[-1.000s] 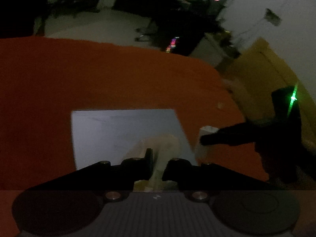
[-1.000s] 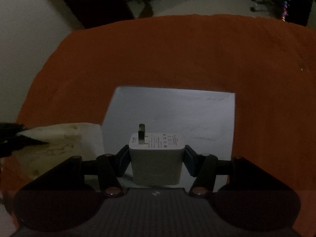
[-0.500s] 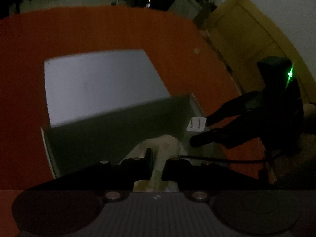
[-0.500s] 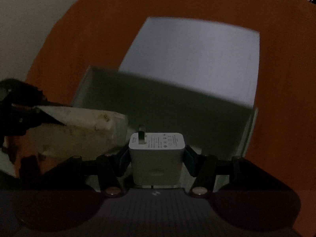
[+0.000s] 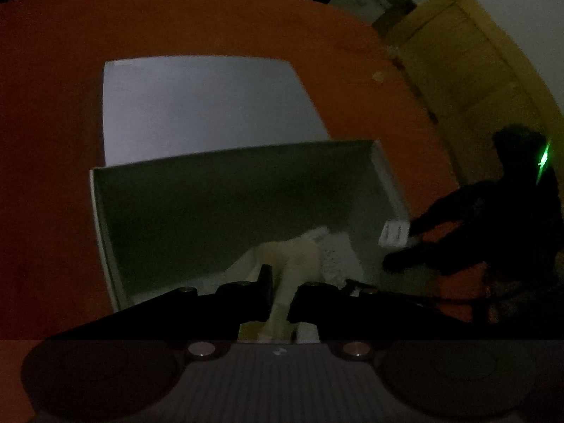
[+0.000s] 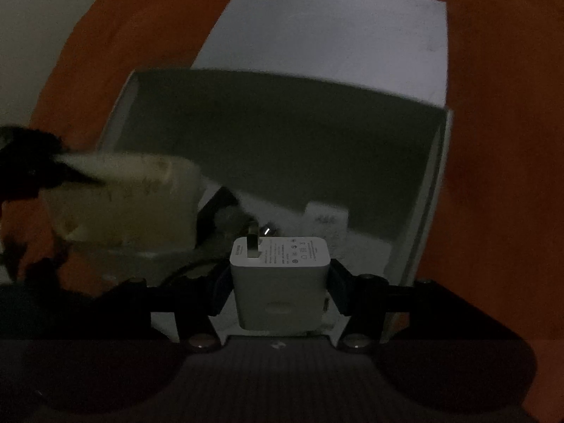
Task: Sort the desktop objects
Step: 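Lift the charger cube and cloth bag with both tools over the open white box, then lower both tools into the box and open them, releasing cube and bag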
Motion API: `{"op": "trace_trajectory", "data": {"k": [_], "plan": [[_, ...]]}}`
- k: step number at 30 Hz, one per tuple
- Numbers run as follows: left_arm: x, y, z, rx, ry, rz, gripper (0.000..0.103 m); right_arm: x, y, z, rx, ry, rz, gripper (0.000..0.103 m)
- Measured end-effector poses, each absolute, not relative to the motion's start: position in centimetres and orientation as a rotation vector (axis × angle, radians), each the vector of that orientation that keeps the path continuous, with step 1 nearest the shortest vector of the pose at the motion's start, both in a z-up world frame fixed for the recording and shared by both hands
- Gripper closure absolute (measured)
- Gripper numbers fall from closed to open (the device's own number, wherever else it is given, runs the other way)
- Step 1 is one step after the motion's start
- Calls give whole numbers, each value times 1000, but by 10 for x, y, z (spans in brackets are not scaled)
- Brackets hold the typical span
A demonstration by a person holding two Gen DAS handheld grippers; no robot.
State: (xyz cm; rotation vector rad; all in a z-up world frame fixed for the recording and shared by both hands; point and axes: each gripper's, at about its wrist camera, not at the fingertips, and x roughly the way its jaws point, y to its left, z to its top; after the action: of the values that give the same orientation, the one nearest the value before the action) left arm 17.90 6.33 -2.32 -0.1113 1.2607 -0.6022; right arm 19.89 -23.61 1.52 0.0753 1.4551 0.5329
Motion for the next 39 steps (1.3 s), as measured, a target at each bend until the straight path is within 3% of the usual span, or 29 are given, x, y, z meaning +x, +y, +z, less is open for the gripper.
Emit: {"op": "trace_trajectory", "data": {"k": [26, 27, 28, 29, 30, 39], "plan": [[201, 57, -83, -91, 1235, -440, 95, 243, -159, -67, -136, 1403, 445, 44], [201, 59, -84, -94, 1235, -435, 91, 243, -160, -68, -139, 1403, 444, 43], [200, 60, -84, -96, 1236, -430, 74, 244, -161, -68, -139, 1405, 440, 42], [199, 61, -83, -94, 1234, -425, 49, 245, -163, -66, -132, 1411, 430, 41], [198, 61, -81, -91, 1225, -424, 43, 246, -166, -64, -120, 1413, 422, 40], [195, 61, -58, -82, 1237, -432, 42, 235, -197, -24, -26, 1423, 368, 38]]}}
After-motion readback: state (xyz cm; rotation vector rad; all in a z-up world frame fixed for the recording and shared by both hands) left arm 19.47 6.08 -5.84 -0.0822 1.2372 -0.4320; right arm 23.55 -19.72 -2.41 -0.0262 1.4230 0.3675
